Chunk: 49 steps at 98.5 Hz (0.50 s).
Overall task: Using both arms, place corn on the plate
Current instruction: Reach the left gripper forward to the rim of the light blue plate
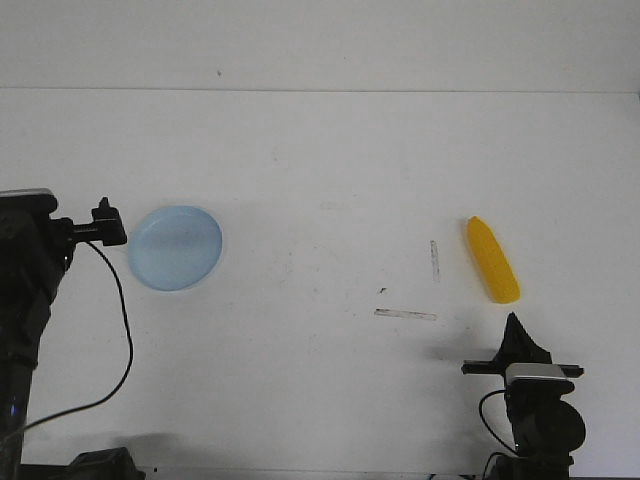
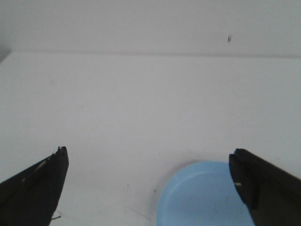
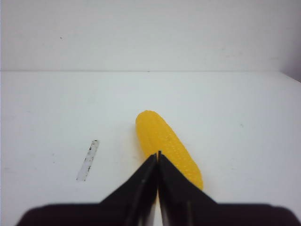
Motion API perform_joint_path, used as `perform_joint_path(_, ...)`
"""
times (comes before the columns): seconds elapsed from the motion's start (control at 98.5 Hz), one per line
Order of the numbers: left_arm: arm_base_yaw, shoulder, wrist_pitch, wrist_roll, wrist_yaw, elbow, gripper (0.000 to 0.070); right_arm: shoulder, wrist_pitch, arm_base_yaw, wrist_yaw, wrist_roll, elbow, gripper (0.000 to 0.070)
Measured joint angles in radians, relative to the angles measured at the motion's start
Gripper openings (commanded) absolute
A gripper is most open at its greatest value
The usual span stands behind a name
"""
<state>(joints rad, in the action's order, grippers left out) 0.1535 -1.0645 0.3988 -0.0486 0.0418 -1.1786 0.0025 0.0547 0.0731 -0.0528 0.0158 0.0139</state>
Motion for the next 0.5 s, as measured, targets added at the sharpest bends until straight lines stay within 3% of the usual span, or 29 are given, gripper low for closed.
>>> perform_joint_path(0.233,0.010,-0.225,0.152,0.026,-0.125,-0.068,0.0696,0.000,0.000,0.000,0.000,0.000,0.000,0.0006)
perform_joint_path(0.497,0.019,-0.412,0.155,0.034,-0.127,-0.068,0.0692,0.000,0.000,0.000,0.000,0.000,0.000,0.0006)
